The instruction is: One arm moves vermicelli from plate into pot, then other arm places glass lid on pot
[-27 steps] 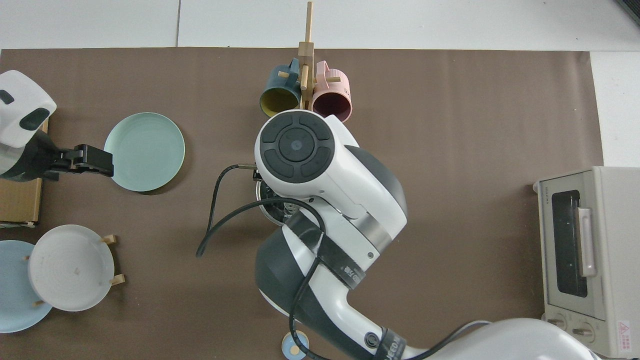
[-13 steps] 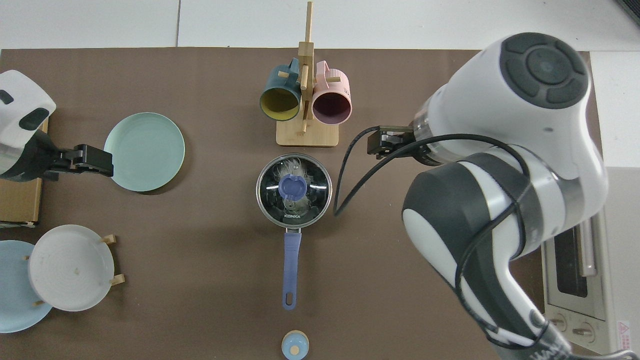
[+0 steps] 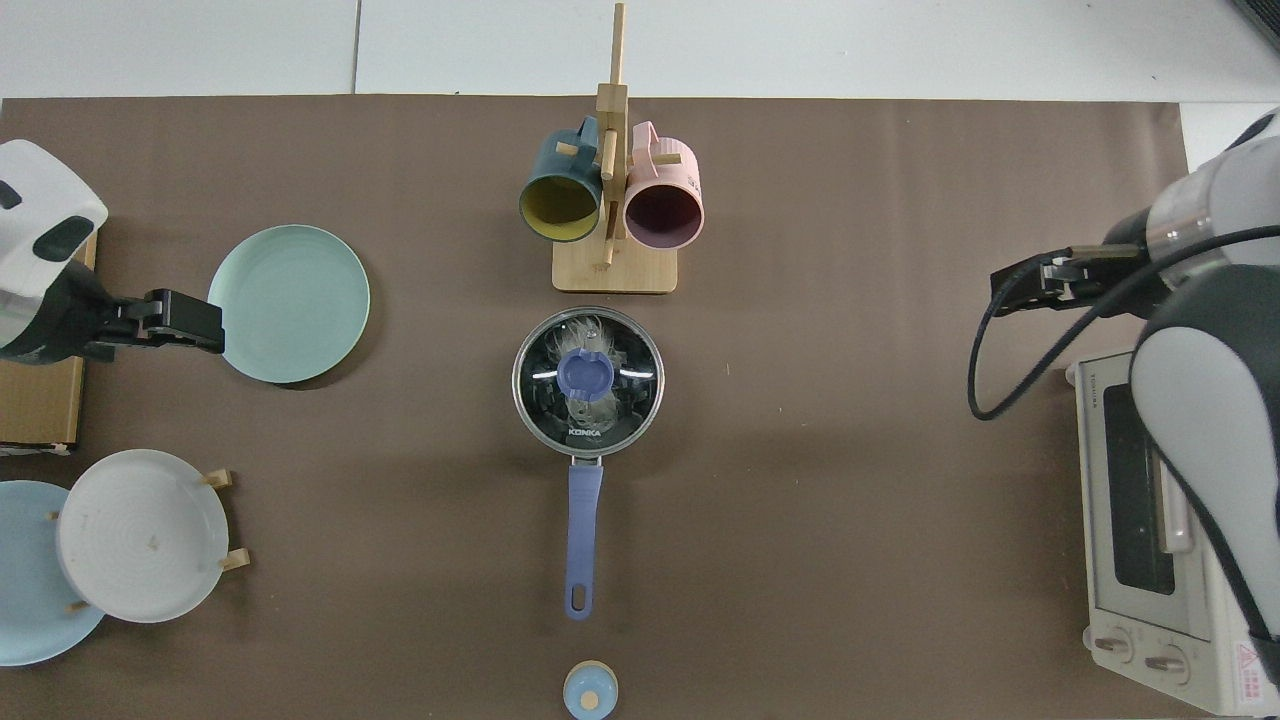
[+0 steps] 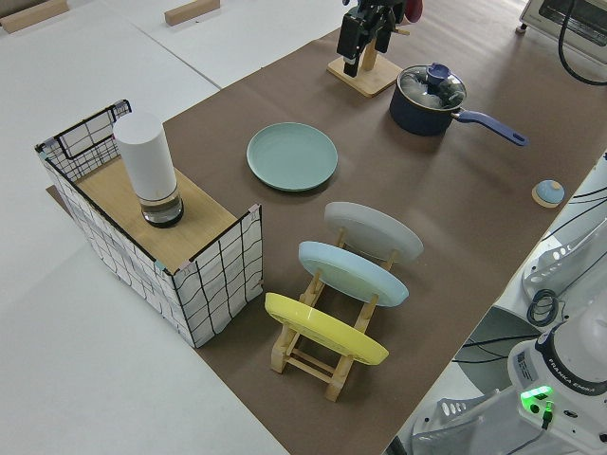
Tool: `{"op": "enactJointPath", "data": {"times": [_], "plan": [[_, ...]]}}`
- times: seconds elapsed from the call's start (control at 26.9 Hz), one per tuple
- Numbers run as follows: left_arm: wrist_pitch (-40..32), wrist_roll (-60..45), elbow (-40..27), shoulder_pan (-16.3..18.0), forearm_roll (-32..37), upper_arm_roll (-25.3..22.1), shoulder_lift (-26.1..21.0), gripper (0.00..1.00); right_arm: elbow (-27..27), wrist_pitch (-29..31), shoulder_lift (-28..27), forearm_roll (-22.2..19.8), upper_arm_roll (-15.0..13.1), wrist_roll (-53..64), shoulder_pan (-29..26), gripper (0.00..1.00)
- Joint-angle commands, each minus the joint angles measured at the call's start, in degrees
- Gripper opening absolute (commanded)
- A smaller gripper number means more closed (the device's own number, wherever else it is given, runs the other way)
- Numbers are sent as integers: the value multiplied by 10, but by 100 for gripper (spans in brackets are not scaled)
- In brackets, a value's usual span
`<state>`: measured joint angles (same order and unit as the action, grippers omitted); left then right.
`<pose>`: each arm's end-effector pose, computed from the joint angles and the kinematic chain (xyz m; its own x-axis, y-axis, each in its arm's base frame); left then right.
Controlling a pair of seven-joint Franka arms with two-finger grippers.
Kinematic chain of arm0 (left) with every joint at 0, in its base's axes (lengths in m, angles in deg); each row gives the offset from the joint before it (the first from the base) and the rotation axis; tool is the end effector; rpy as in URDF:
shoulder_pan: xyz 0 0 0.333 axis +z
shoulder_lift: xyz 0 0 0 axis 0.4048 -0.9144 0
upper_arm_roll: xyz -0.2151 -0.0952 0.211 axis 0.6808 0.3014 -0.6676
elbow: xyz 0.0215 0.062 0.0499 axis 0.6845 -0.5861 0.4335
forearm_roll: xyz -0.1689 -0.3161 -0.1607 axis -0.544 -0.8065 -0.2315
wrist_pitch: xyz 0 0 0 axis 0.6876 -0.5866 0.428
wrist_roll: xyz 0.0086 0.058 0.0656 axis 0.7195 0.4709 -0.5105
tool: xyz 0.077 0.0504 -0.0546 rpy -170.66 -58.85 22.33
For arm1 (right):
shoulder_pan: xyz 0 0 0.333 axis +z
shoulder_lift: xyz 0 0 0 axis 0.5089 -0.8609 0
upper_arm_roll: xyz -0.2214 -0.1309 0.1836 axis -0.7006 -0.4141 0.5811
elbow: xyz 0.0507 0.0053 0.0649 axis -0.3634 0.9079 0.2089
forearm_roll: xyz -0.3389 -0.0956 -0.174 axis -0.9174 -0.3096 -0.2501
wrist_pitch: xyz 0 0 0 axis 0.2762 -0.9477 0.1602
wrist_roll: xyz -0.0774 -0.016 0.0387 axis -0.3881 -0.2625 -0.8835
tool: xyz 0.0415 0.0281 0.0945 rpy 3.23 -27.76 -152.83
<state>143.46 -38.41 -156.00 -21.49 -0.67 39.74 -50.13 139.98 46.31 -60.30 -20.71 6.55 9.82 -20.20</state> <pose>0.5692 -0.0184 0.5837 0.9995 0.0225 -0.0201 0.0229 -0.9995 0.0194 0.5917 0.0277 0.5855 0.9993 -0.0361 0.0113 -0.0360 -0.9993 -0.0083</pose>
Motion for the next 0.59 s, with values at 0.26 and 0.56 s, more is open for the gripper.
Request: {"op": "enactJointPath", "data": {"times": [0.26, 0.56], "plan": [[6, 6, -13, -1, 1, -4, 14, 100, 28, -34, 82, 14, 2, 86, -63, 100], [4, 6, -13, 0, 1, -3, 17, 100, 27, -47, 105, 16, 4, 79, -89, 100]]}}
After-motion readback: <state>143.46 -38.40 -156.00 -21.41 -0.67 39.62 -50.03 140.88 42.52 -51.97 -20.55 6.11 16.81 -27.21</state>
